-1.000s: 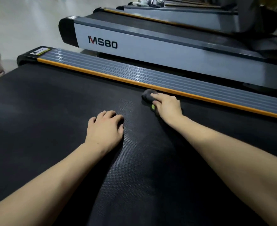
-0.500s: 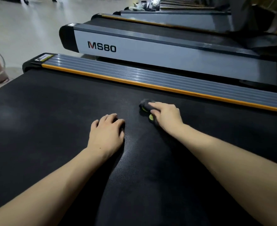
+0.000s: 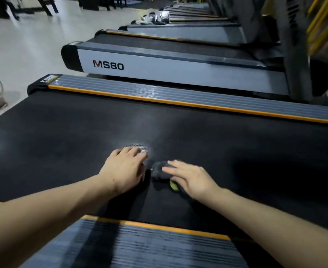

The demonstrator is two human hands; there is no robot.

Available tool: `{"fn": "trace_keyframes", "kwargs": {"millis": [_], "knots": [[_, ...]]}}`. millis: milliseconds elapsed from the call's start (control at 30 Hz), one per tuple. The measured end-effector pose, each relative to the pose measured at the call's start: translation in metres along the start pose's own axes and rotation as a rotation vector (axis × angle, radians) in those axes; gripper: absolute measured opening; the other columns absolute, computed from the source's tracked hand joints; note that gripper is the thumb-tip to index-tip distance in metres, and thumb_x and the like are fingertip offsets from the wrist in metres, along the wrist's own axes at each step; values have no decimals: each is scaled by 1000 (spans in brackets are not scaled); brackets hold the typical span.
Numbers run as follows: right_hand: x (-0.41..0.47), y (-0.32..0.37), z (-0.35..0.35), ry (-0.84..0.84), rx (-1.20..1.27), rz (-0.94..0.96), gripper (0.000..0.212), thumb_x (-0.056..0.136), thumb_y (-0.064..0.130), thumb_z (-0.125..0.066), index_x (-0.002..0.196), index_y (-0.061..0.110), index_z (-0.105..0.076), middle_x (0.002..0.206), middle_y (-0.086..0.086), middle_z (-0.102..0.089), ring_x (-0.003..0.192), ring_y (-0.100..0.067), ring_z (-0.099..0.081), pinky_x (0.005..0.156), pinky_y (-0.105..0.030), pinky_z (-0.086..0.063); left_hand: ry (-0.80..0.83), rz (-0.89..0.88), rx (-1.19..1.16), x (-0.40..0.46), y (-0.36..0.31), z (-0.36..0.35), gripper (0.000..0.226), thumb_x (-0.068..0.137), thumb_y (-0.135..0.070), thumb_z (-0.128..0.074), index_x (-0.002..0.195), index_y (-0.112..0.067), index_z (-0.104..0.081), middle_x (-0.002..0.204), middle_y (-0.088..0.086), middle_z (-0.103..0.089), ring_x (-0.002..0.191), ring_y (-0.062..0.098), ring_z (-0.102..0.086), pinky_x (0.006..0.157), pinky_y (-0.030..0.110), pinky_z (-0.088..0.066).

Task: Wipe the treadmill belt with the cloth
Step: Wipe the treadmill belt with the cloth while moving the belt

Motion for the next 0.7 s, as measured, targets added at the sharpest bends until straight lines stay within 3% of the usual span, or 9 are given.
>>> {"fn": "trace_keyframes", "kwargs": {"millis": [100, 167, 233, 333, 433, 533, 600, 700], "knots": [[40, -47, 22, -122, -57, -266, 34, 95, 30, -62, 128, 38, -63, 141, 5, -57, 129, -21, -55, 102, -39, -48, 26, 8, -12, -7, -23, 7, 47, 90, -47, -27, 130, -32, -48, 131, -5, -55, 123, 22, -52, 99, 39, -41], [50, -68, 30, -114, -50, -473, 34, 96, 32, -60, 129, 40, -62, 145, 8, -53, 130, -22, -53, 106, -36, -43, 27, 33, -29, -12, -40, 4, 42, 93, -45, -34, 132, -31, -45, 132, -5, -55, 123, 22, -51, 100, 40, -42], [40, -61, 26, -74, -47, -472, 34, 97, 31, -60, 130, 40, -62, 147, 8, -51, 132, -21, -50, 108, -38, -41, 18, 93, -79, -18, -54, 1, 43, 94, -44, -37, 135, -31, -44, 134, -5, -54, 125, 22, -50, 101, 41, -41], [-16, -28, 27, -77, 17, -279, 35, 93, 29, -65, 127, 39, -64, 142, 5, -56, 133, -17, -51, 107, -38, -45, 3, 194, -172, -18, -68, -6, 43, 96, -40, -38, 138, -30, -44, 137, -4, -51, 127, 22, -47, 101, 41, -39], [-67, -20, 37, -42, 92, -113, 38, 92, 36, -60, 130, 41, -61, 142, 8, -55, 134, -8, -49, 107, -30, -45, -45, 233, -218, -1, -80, -9, 43, 97, -38, -40, 139, -30, -47, 140, -5, -50, 130, 20, -44, 103, 40, -37], [-64, -36, 40, 55, 95, -39, 39, 94, 41, -55, 133, 45, -57, 143, 11, -54, 135, -4, -46, 110, -24, -40, -67, 240, -223, 23, -83, -10, 46, 96, -35, -40, 141, -29, -46, 145, -5, -47, 135, 20, -41, 106, 39, -35], [-38, -74, 43, 21, 62, -86, 38, 94, 38, -58, 131, 45, -58, 142, 9, -56, 134, -9, -48, 112, -28, -40, -45, 169, -194, 41, -88, -11, 45, 96, -36, -41, 140, -28, -46, 145, -5, -47, 136, 21, -40, 107, 39, -34], [5, -144, 69, -159, -19, -365, 36, 94, 27, -64, 127, 40, -63, 142, 6, -56, 132, -19, -52, 110, -35, -41, -20, 48, -112, 56, -97, -14, 40, 95, -39, -41, 134, -29, -48, 141, -4, -49, 133, 22, -42, 105, 40, -37]]}}
Point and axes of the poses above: each hand's wrist, its own x-axis towards the middle knuckle, its own z-axis out of the back of the hand, y = z × x, the point moved 3 cm from there along x, towards the middle knuckle
